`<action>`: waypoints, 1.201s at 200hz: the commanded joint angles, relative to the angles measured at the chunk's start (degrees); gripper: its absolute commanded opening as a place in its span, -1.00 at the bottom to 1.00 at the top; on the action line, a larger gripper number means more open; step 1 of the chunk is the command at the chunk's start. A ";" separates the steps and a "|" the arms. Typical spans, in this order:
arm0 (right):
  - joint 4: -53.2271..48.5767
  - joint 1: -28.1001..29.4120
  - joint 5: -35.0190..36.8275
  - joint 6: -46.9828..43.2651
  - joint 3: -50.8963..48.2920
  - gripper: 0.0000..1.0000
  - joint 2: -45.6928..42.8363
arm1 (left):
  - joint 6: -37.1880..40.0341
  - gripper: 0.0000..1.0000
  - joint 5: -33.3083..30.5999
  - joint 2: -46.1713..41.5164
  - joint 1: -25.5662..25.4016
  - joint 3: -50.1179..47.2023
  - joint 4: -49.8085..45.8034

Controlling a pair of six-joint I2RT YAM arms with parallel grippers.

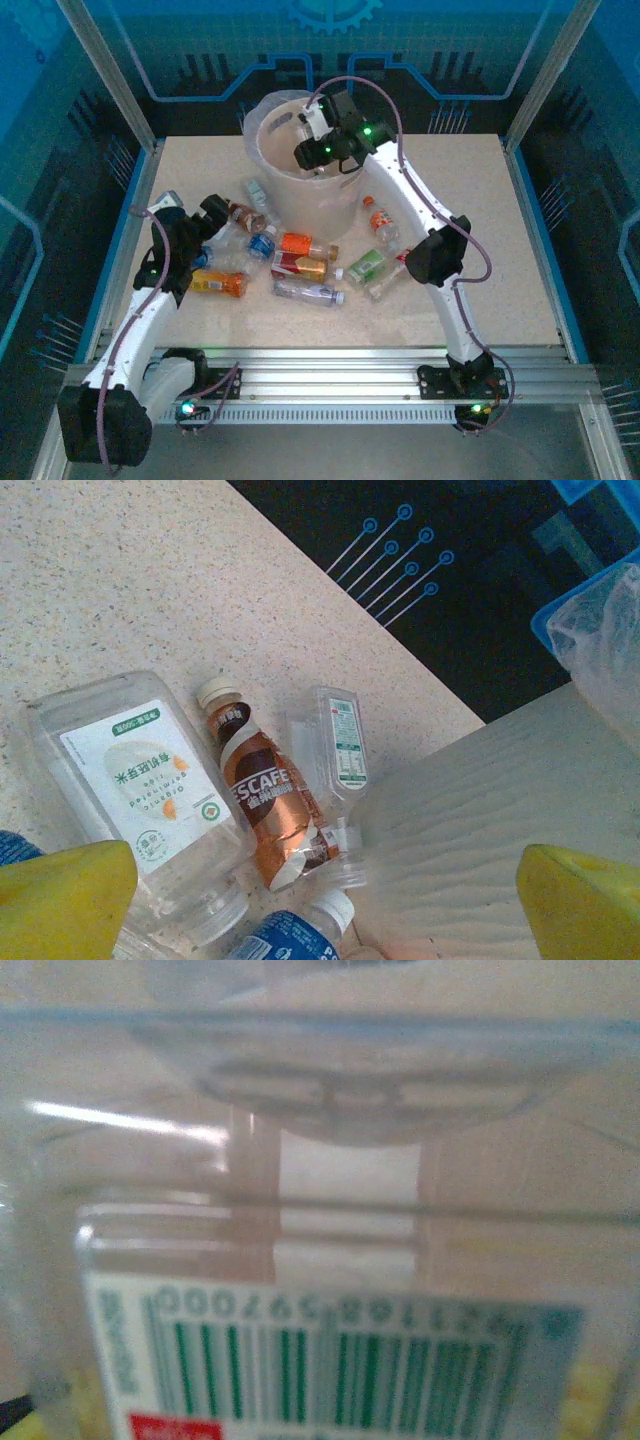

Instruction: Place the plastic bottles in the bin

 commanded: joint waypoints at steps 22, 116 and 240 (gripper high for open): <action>-3.81 0.66 4.40 -1.63 1.74 -0.11 3.04 | -0.66 0.98 -1.57 -1.76 0.28 1.78 -2.79; -4.21 0.68 7.64 -1.87 1.57 0.62 0.69 | -2.92 0.98 -5.10 -7.51 0.32 2.25 -13.92; -3.21 0.27 8.93 -3.12 6.53 0.99 -11.57 | -12.46 0.98 -9.96 -14.67 0.37 1.98 -36.90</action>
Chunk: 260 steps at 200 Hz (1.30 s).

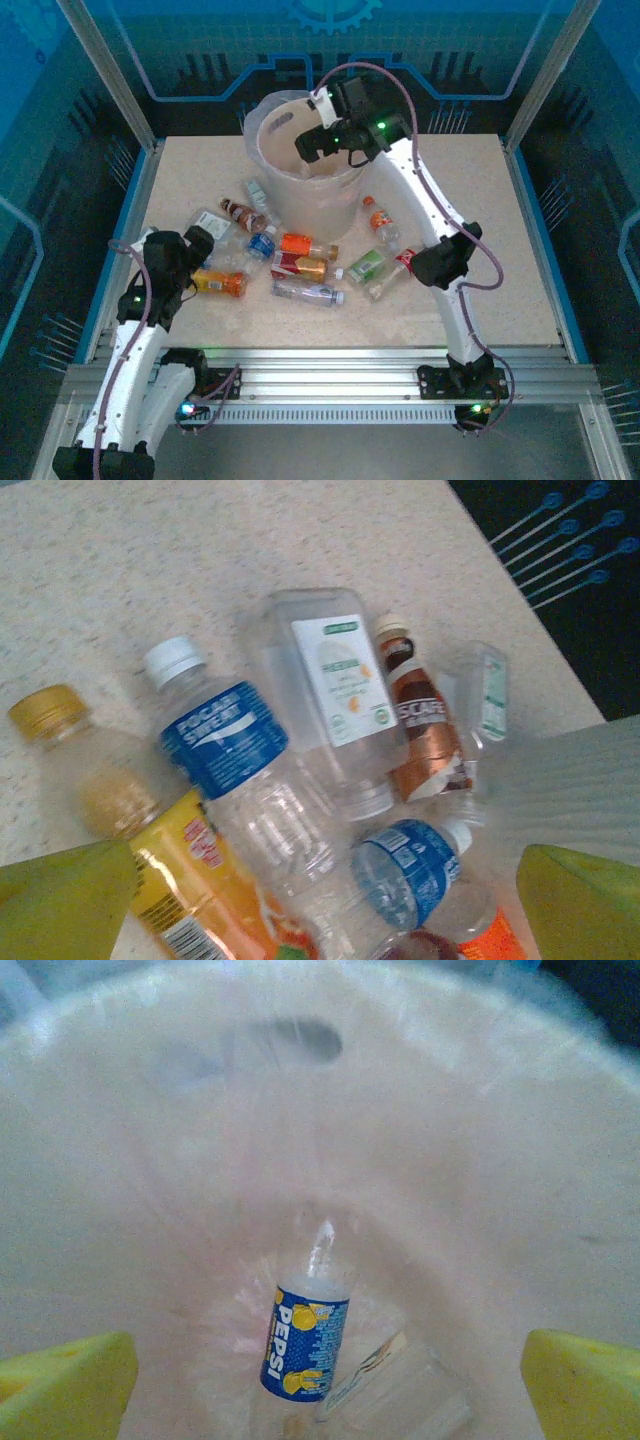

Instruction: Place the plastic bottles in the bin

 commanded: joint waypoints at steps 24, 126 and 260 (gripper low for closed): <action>-1.25 -0.20 4.08 0.80 -0.49 0.99 -10.95 | -4.52 0.98 -0.88 0.06 0.34 -0.76 -8.57; 4.65 -6.06 16.12 12.51 -45.67 0.99 -40.20 | -5.98 0.98 2.85 7.36 3.04 -5.84 -3.08; 7.19 -10.80 17.14 21.46 -63.93 1.00 -49.63 | -9.15 0.97 6.36 17.92 6.07 -9.33 6.98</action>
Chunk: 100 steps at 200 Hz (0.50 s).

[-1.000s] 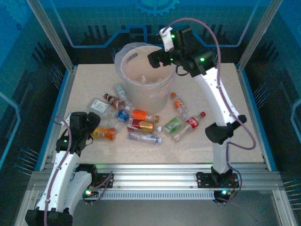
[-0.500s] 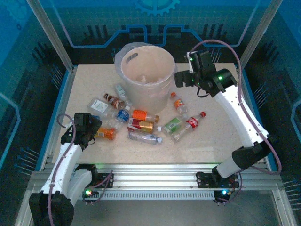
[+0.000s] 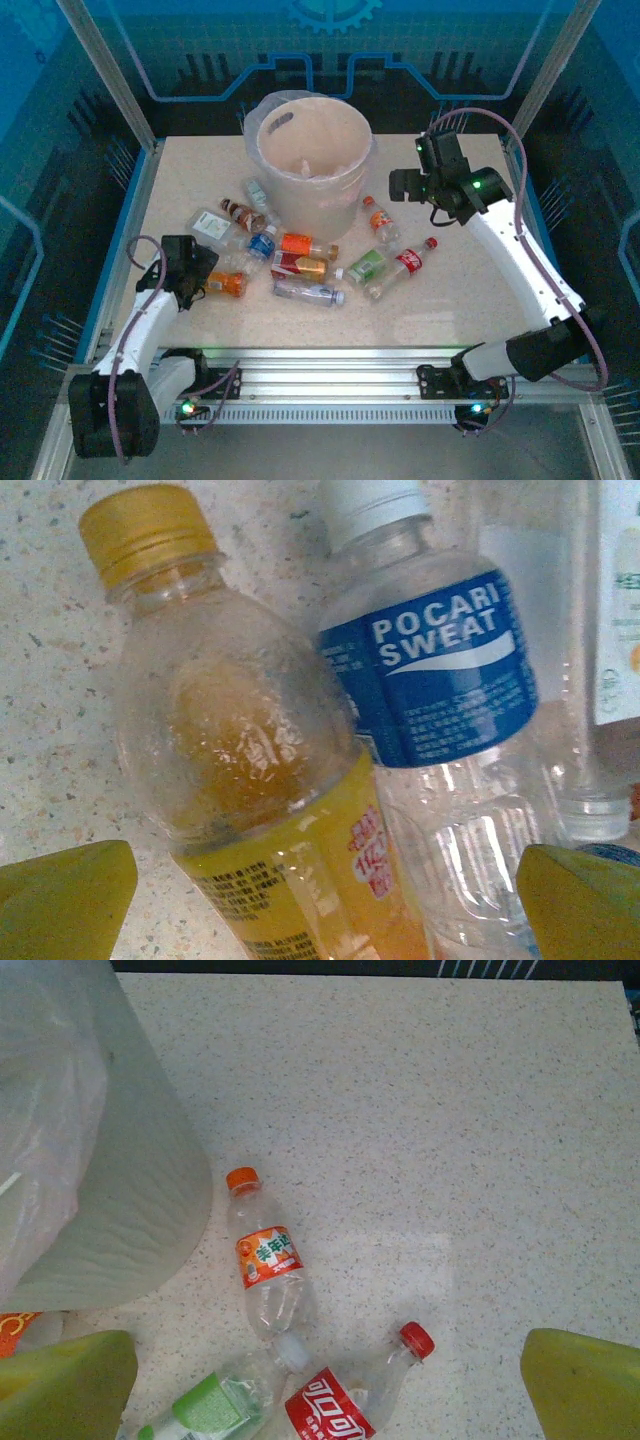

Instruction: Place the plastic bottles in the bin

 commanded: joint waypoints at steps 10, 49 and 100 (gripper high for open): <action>1.66 -1.49 0.92 2.91 -1.08 1.00 -2.03 | -2.50 0.95 1.09 1.13 0.89 -1.98 1.07; 2.51 -2.08 0.15 3.88 -1.86 0.99 -2.39 | -4.05 0.88 1.26 2.74 1.07 -3.32 1.96; 2.70 -2.31 -0.97 4.56 -2.02 0.99 -1.61 | -5.94 0.79 0.87 3.94 1.49 -4.45 1.74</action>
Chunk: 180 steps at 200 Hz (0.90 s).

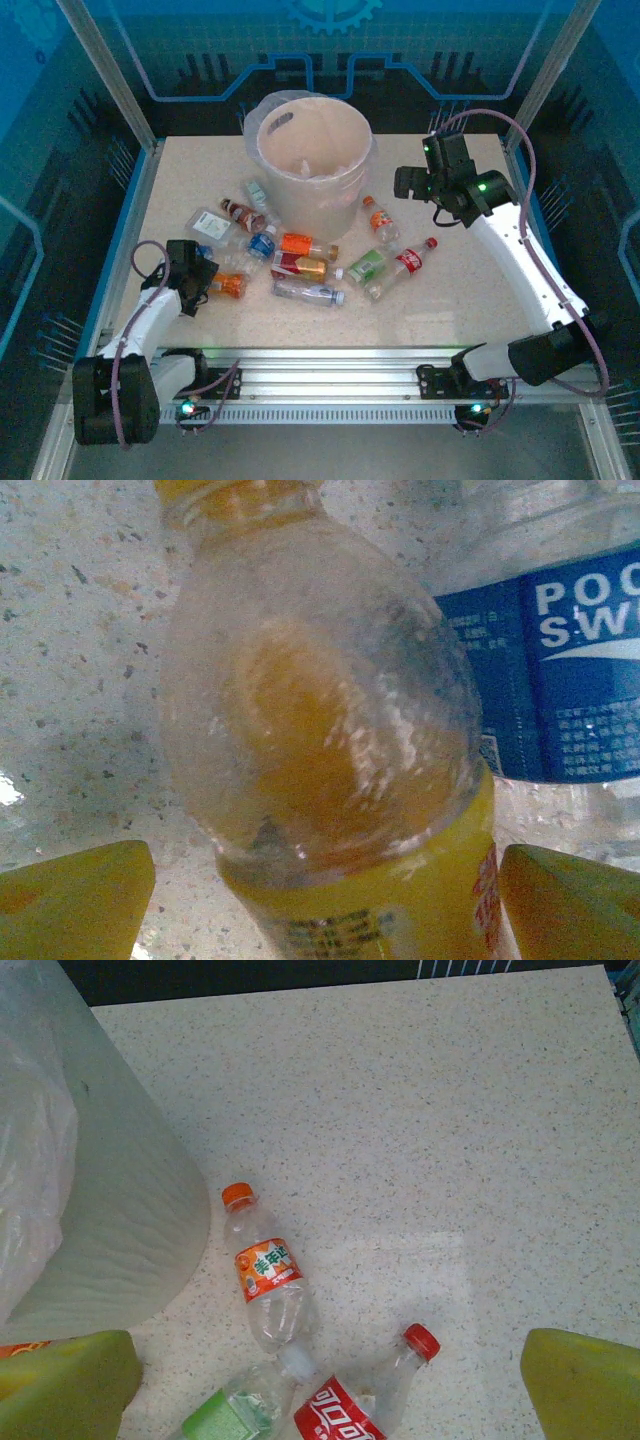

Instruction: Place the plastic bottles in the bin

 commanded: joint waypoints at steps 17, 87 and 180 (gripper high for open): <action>1.12 -0.77 -0.82 1.49 -0.50 0.99 0.04 | -2.78 0.73 0.03 0.11 1.07 -1.95 -0.21; 1.39 -0.80 -1.58 2.24 -0.44 0.99 0.98 | -4.91 0.61 -0.61 0.91 2.46 -4.42 1.79; 2.17 -0.85 -1.72 2.47 -0.67 0.99 1.74 | -8.80 -0.10 -3.68 -5.99 3.92 -6.37 0.49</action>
